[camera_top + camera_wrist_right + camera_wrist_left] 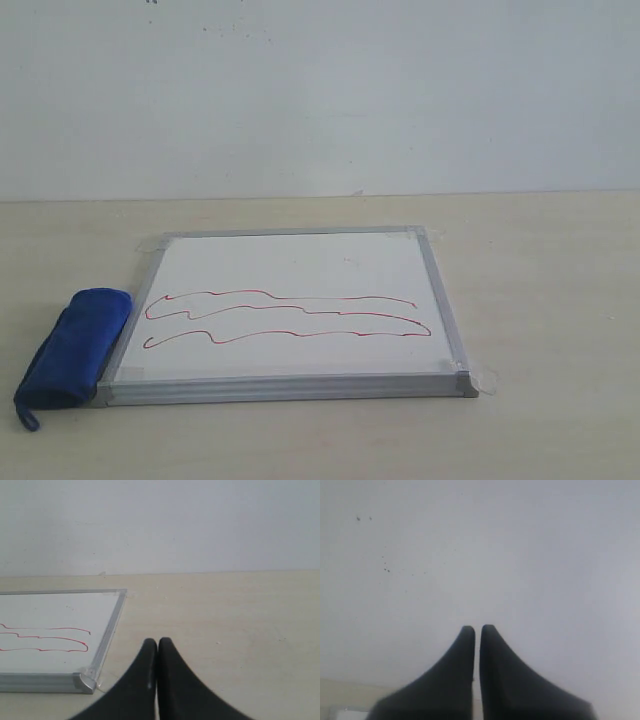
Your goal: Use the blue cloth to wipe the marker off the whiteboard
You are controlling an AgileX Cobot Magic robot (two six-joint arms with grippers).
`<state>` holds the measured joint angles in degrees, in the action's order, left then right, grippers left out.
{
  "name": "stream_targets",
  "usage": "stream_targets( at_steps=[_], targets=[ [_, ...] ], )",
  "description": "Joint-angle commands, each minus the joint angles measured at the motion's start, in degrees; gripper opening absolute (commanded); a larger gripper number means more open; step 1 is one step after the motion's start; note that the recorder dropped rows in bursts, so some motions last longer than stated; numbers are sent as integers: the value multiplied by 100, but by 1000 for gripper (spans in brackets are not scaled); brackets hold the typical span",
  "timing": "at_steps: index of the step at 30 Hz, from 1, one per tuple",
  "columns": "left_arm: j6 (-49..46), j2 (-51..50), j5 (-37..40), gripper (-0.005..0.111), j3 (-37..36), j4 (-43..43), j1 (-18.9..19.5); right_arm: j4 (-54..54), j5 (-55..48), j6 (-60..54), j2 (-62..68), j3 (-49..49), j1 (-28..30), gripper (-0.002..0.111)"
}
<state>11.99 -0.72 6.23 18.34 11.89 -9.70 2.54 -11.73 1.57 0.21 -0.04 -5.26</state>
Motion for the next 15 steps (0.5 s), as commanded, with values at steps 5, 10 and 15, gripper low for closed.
stream_targets(
  at_steps=[5,10,15],
  targets=[
    [-729,-2748,2050,4,2319,-386,-18,-12,34,-23,-21,4,13,0],
    [-564,-4869,3723,4,3783,-1256,-18,-12,34,-23,-21,4,13,0],
    [-384,-7170,4017,4,4435,-1965,35,-12,34,-23,-21,4,13,0]
  ],
)
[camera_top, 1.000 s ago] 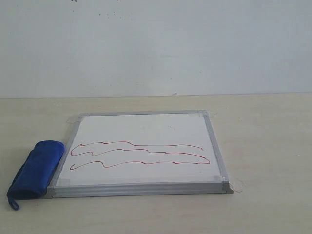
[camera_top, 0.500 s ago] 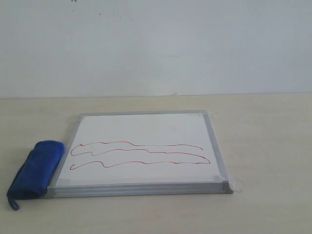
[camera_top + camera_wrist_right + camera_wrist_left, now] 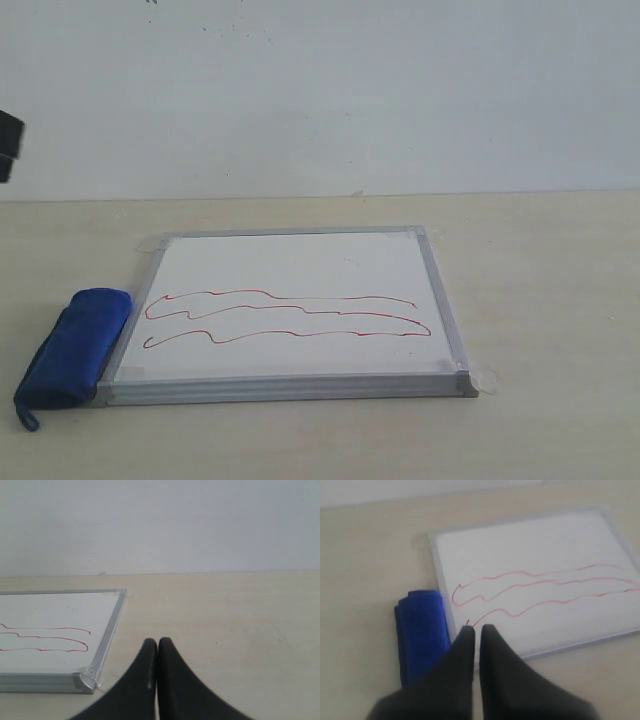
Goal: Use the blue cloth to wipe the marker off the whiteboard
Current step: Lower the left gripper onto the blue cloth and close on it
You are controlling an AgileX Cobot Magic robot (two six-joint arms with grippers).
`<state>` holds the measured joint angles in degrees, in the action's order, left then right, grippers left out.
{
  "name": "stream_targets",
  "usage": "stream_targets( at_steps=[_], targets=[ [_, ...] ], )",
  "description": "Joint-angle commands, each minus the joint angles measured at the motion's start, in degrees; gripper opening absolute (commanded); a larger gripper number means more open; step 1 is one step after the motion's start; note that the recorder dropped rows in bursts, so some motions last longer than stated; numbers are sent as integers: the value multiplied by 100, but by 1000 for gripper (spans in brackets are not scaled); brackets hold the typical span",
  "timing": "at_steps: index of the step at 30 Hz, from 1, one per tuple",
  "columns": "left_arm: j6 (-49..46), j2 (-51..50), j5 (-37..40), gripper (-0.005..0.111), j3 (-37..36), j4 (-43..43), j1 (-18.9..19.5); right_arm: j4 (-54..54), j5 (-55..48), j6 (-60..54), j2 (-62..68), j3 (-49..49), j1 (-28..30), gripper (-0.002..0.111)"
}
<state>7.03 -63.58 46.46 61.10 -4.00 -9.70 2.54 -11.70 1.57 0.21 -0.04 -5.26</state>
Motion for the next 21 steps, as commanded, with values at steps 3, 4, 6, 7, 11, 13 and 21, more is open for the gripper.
stream_targets(
  at_steps=[3,4,6,7,11,13,21],
  targets=[
    [384,-2001,-341,25,159,-525,651,-12,31,-23,-21,4,13,0],
    [321,-2156,-401,31,159,-492,774,-12,31,-23,-21,4,13,0],
    [18,-2833,-591,55,159,-309,1218,-12,31,-23,-21,4,13,0],
    [-174,-2984,-653,55,159,-125,1267,-12,31,-23,-21,4,13,0],
    [-703,-3694,-1180,56,159,234,1311,-12,31,-23,-21,4,13,0],
    [-745,-3958,-1294,65,159,234,1311,-12,31,-23,-21,4,13,0],
    [-809,-4164,-1333,73,159,77,1311,-12,31,-23,-21,4,13,0]
  ],
)
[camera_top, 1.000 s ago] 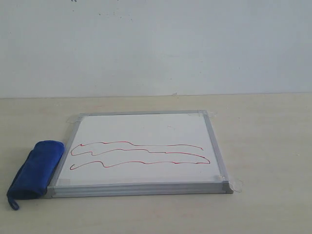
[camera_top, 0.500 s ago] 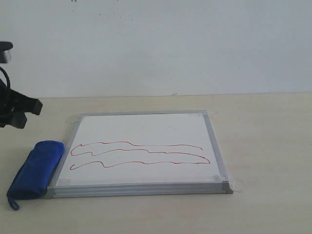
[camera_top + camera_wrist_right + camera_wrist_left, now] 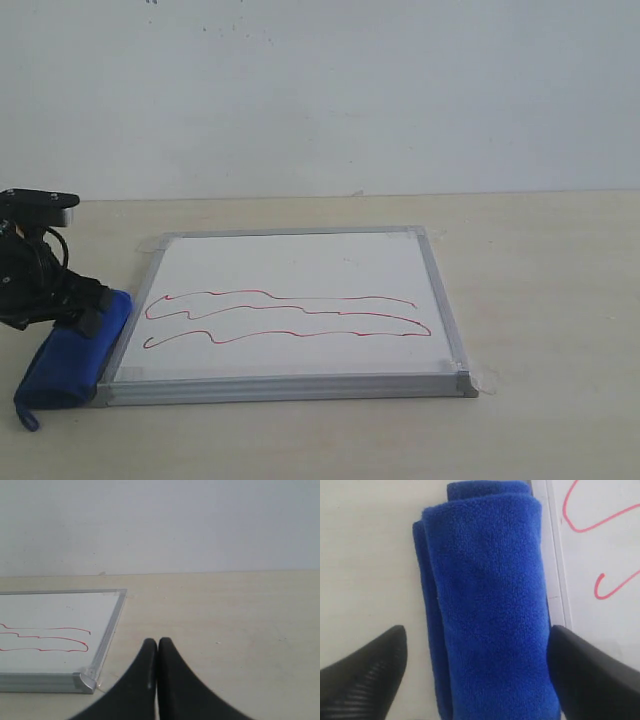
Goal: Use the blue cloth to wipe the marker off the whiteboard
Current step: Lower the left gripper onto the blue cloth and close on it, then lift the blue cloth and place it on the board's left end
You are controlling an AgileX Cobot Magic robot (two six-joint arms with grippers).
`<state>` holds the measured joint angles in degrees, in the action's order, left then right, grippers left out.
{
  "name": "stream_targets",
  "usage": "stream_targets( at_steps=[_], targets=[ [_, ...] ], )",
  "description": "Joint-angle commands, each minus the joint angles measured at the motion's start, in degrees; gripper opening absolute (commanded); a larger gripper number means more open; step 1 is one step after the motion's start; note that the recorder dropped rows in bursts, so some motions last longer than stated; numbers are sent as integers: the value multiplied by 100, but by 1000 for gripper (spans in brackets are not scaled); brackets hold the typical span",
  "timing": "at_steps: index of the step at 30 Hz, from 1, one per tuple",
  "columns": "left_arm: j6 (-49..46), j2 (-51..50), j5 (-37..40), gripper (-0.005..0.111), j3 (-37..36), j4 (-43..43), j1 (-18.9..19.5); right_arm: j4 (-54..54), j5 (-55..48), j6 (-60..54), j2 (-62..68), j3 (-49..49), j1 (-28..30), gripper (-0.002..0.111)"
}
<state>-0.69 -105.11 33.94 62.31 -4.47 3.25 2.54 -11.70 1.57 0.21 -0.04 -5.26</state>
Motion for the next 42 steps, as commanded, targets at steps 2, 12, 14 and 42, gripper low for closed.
stream_targets(
  at_steps=[2,12,14,42],
  targets=[
    [-71,-36,-94,73,38,256,16,-12,31,-23,-21,4,13,0],
    [-218,-389,-256,73,38,256,5,-12,31,-23,-21,4,13,0],
    [-218,-423,-297,73,38,256,5,-12,31,-23,-21,4,13,0],
    [-543,-599,-324,4,148,256,5,-12,31,-23,-21,4,13,0]
  ],
)
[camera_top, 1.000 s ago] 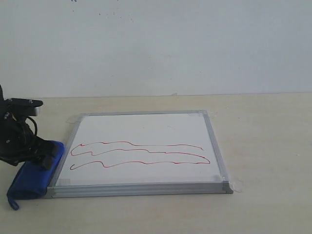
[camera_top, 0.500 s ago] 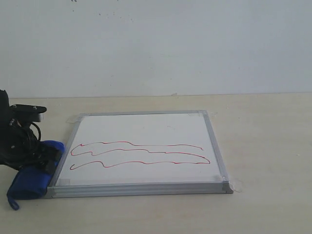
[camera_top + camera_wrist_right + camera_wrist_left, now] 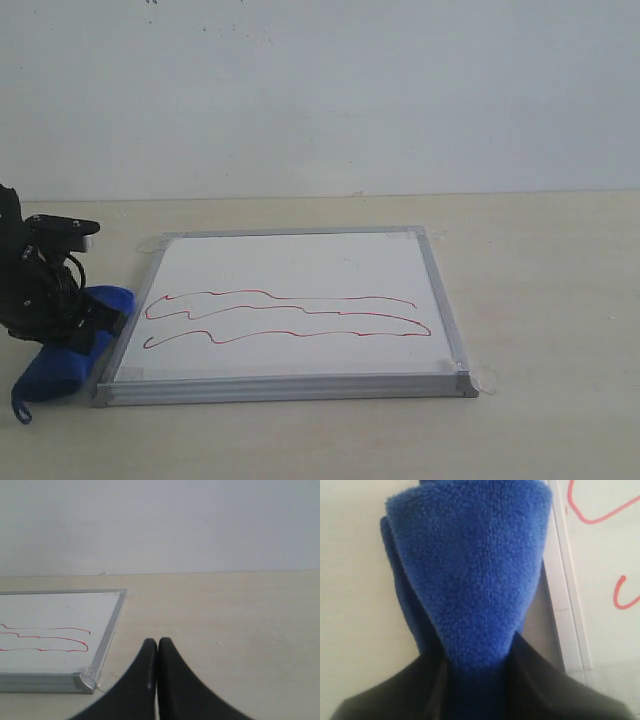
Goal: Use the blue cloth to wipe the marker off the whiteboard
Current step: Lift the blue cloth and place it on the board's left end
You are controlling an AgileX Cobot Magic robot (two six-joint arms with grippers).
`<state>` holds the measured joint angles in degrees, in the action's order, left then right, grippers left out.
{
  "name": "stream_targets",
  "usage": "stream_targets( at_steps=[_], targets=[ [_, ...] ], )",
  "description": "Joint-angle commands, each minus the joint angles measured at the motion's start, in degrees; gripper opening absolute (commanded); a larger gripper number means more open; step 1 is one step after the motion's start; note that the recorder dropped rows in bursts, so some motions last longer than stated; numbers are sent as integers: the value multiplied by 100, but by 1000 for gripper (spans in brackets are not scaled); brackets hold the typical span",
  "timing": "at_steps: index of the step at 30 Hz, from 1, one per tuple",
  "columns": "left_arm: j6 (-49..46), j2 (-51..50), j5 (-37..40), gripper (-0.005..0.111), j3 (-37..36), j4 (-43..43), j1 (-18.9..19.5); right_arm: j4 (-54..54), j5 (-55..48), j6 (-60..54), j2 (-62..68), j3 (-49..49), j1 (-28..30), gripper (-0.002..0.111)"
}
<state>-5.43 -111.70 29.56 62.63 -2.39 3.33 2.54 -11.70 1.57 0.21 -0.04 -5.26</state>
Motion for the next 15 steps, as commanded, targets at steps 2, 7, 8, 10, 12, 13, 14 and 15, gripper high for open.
stream_targets(
  at_steps=[2,7,8,10,12,13,14,15],
  targets=[
    [-69,163,295,4,254,48,-3,-12,31,-23,-21,4,13,0],
    [-213,432,728,4,626,672,-16,-12,31,-23,-21,4,13,0],
    [-367,448,840,4,723,799,-49,-12,31,-23,-21,4,13,0],
    [-583,448,923,4,833,875,-174,-12,31,-23,-21,4,13,0],
    [-619,436,711,4,858,885,-350,-12,31,-23,-21,4,13,0],
    [-598,421,571,4,858,885,-421,-12,31,-23,-21,4,13,0],
    [-524,392,424,4,858,898,-516,-12,31,-23,-21,4,13,0],
    [-437,333,314,4,873,898,-614,-12,31,-23,-21,4,13,0]
  ],
)
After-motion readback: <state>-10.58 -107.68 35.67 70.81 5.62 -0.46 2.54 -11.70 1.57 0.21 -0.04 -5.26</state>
